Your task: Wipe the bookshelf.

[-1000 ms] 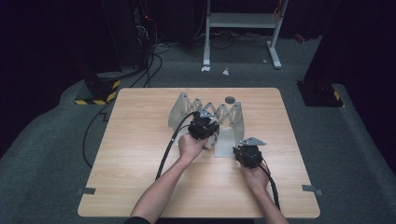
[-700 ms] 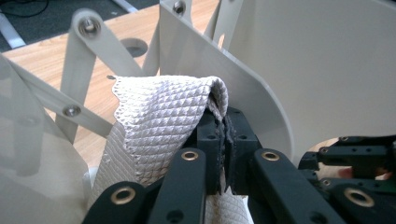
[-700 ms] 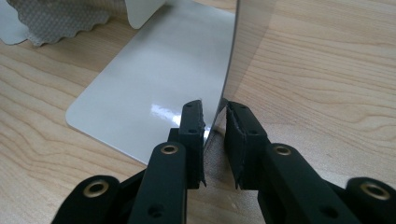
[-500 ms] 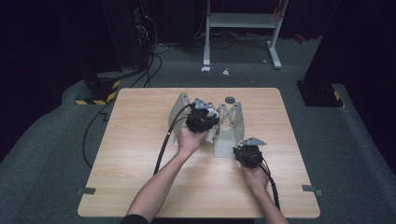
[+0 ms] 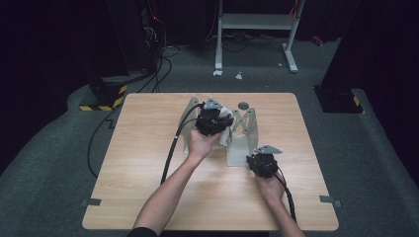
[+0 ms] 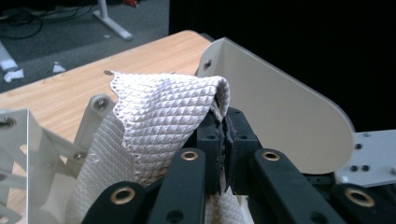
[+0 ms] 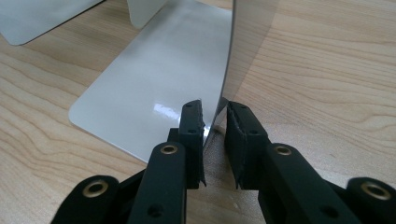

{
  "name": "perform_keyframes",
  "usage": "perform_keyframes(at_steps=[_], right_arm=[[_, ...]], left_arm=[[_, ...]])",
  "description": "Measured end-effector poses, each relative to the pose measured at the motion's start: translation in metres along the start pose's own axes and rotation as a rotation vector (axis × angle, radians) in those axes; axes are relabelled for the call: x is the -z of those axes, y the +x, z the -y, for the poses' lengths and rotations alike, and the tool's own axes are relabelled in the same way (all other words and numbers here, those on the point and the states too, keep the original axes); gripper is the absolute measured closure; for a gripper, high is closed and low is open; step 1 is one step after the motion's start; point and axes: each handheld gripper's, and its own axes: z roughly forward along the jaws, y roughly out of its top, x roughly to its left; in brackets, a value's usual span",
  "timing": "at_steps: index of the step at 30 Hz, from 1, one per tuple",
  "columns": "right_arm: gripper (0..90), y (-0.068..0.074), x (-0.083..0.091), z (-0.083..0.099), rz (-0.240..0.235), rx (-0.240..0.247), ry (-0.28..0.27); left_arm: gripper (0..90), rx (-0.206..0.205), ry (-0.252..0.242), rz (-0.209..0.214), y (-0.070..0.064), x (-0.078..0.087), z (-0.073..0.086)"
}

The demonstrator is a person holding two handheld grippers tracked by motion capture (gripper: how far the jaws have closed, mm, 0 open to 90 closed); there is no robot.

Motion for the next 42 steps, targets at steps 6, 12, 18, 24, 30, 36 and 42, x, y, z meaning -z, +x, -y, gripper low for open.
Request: perform_keyframes(at_steps=[6, 12, 18, 24, 30, 36, 42], right_arm=[[76.7, 0.000, 0.000, 0.000, -0.001, 0.000, 0.000], [76.7, 0.000, 0.000, 0.000, 0.000, 0.003, -0.001], [76.7, 0.000, 0.000, 0.000, -0.001, 0.002, 0.000], [76.7, 0.001, 0.000, 0.000, -0.001, 0.004, 0.000], [76.6, 0.000, 0.000, 0.000, -0.003, 0.003, -0.001], [76.5, 0.001, 0.000, 0.000, -0.004, 0.006, -0.001], [76.5, 0.001, 0.000, 0.000, -0.004, 0.008, -0.001]], left_arm=[[85.6, -0.004, 0.012, -0.041, 0.004, -0.012, 0.000], [85.6, 0.011, 0.006, -0.053, 0.009, -0.015, 0.001], [85.7, 0.025, 0.029, -0.069, 0.014, -0.023, 0.006], [85.7, 0.026, 0.058, -0.093, 0.019, -0.033, 0.011], [85.7, 0.035, 0.124, -0.113, 0.025, -0.054, 0.029], [85.7, 0.035, 0.134, -0.111, 0.025, -0.056, 0.033], [85.7, 0.020, 0.065, -0.072, 0.015, -0.031, 0.019]])
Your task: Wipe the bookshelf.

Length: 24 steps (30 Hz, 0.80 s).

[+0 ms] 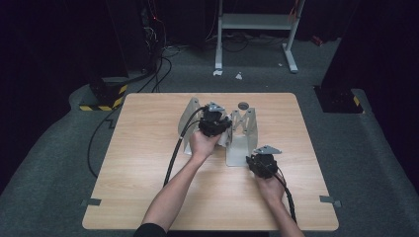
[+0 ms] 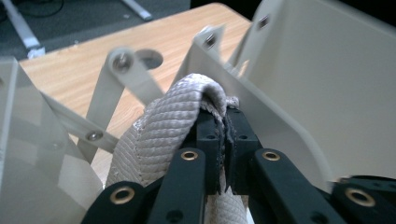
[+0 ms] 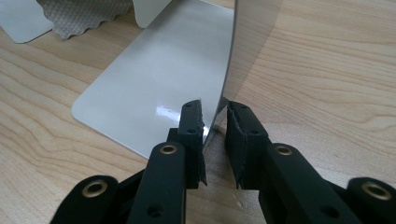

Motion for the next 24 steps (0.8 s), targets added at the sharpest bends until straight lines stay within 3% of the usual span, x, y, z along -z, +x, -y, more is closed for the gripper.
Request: perform_keyframes(at_steps=[8, 13, 20, 24], right_arm=[[76.5, 0.000, 0.000, 0.000, -0.001, 0.001, 0.000], [76.4, 0.000, 0.000, 0.000, -0.001, 0.002, 0.000], [76.4, 0.000, 0.000, 0.000, -0.002, 0.003, 0.000], [76.3, 0.001, 0.000, 0.000, -0.001, 0.003, 0.001]], left_arm=[[85.7, -0.013, -0.017, 0.042, -0.011, 0.014, 0.008], [85.7, -0.051, -0.004, 0.050, -0.024, 0.019, 0.021], [85.7, -0.072, 0.040, 0.038, -0.026, 0.007, 0.037], [85.6, -0.053, 0.044, 0.029, -0.022, -0.001, 0.044]])
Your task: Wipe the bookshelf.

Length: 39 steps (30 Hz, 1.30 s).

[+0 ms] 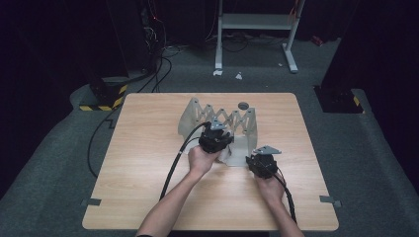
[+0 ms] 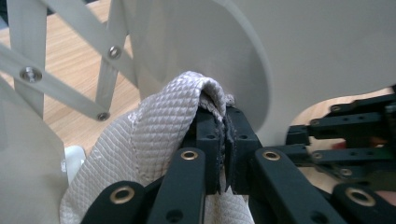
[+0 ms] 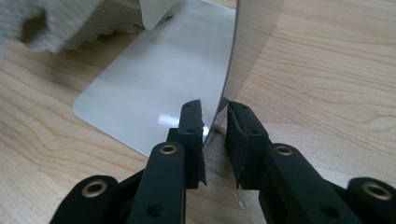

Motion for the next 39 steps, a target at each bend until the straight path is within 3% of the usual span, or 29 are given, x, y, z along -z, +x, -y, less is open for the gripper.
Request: perform_keyframes(at_steps=[6, 8, 12, 15, 20, 24, 26, 29, 34, 39], right_arm=[[76.3, 0.000, 0.000, 0.000, -0.001, -0.001, 0.000], [76.3, 0.000, 0.000, 0.000, -0.002, -0.002, 0.000], [76.3, -0.001, 0.000, 0.000, -0.003, -0.001, -0.001], [76.4, 0.000, 0.000, 0.000, -0.004, -0.002, 0.000], [76.4, 0.000, 0.000, 0.000, -0.004, -0.001, 0.000], [76.4, 0.000, 0.000, 0.000, -0.004, -0.001, 0.000], [76.4, 0.000, 0.000, 0.000, -0.005, -0.001, 0.000], [76.4, 0.000, 0.000, 0.000, -0.005, -0.001, 0.000], [76.4, 0.000, 0.000, 0.000, -0.005, -0.001, 0.000], [76.4, -0.001, 0.000, 0.000, -0.006, 0.000, -0.001]], left_arm=[[85.7, 0.015, 0.070, -0.008, 0.006, -0.020, 0.013], [85.7, -0.016, 0.109, -0.048, 0.008, -0.028, 0.018], [85.8, -0.003, 0.127, -0.035, 0.013, -0.033, 0.021], [86.0, -0.015, 0.107, -0.031, 0.012, -0.028, 0.018], [86.0, -0.016, 0.010, -0.002, 0.004, -0.002, 0.002], [86.0, 0.007, -0.046, 0.035, 0.003, 0.017, -0.012], [85.9, -0.005, -0.065, 0.032, 0.002, 0.024, -0.016], [85.9, -0.006, -0.070, 0.040, -0.001, 0.031, -0.017], [85.8, -0.060, -0.056, 0.051, -0.014, 0.038, -0.012], [85.8, -0.068, 0.004, 0.056, -0.020, 0.024, -0.003]])
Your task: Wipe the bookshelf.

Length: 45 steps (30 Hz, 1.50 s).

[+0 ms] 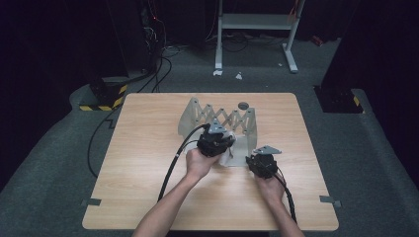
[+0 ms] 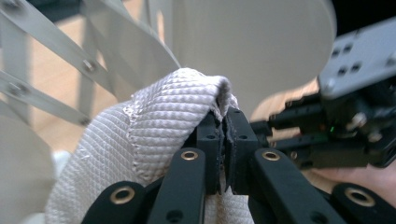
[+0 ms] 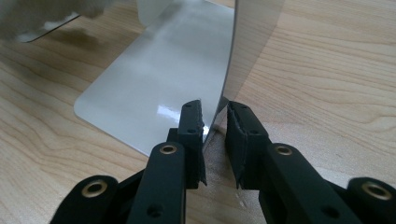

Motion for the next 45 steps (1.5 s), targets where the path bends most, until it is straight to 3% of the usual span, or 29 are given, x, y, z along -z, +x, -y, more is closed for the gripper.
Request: perform_keyframes(at_steps=[3, 7, 12, 15, 17, 21, 25, 28, 36, 40, 45], right_arm=[[76.3, 0.000, 0.000, 0.000, -0.002, -0.002, 0.000], [76.3, -0.001, 0.000, 0.000, -0.006, -0.003, 0.000], [76.3, 0.000, 0.000, 0.000, -0.013, -0.001, -0.001], [76.3, 0.000, 0.000, 0.000, -0.014, 0.000, 0.000], [76.4, 0.000, 0.000, 0.000, -0.014, 0.001, 0.001], [76.3, 0.000, 0.000, 0.000, -0.014, 0.001, 0.001], [76.2, 0.000, 0.000, 0.000, -0.011, 0.004, 0.001], [76.2, 0.000, 0.000, 0.000, -0.011, 0.003, 0.001], [75.9, 0.000, 0.000, 0.000, -0.012, 0.005, 0.001], [75.7, 0.000, 0.000, 0.000, -0.011, 0.009, 0.001], [75.1, 0.001, 0.000, 0.000, -0.015, 0.012, 0.002]], left_arm=[[85.7, -0.020, 0.058, -0.023, -0.002, -0.013, 0.010], [85.6, 0.002, 0.111, -0.036, 0.000, -0.018, 0.034], [85.4, 0.056, 0.131, -0.058, 0.011, -0.009, 0.058], [85.0, 0.092, 0.131, -0.051, 0.016, -0.008, 0.070], [84.2, 0.092, 0.130, -0.051, 0.017, -0.007, 0.074], [75.7, 0.098, 0.115, -0.050, 0.016, -0.006, 0.079], [54.9, 0.108, 0.112, -0.091, 0.014, -0.001, 0.077], [46.8, 0.109, 0.097, -0.098, 0.012, 0.008, 0.075], [36.6, 0.148, 0.012, -0.125, 0.020, 0.036, 0.071], [33.3, 0.145, -0.014, -0.173, 0.025, 0.049, 0.073], [35.7, 0.192, -0.064, -0.236, 0.037, 0.071, 0.080]])
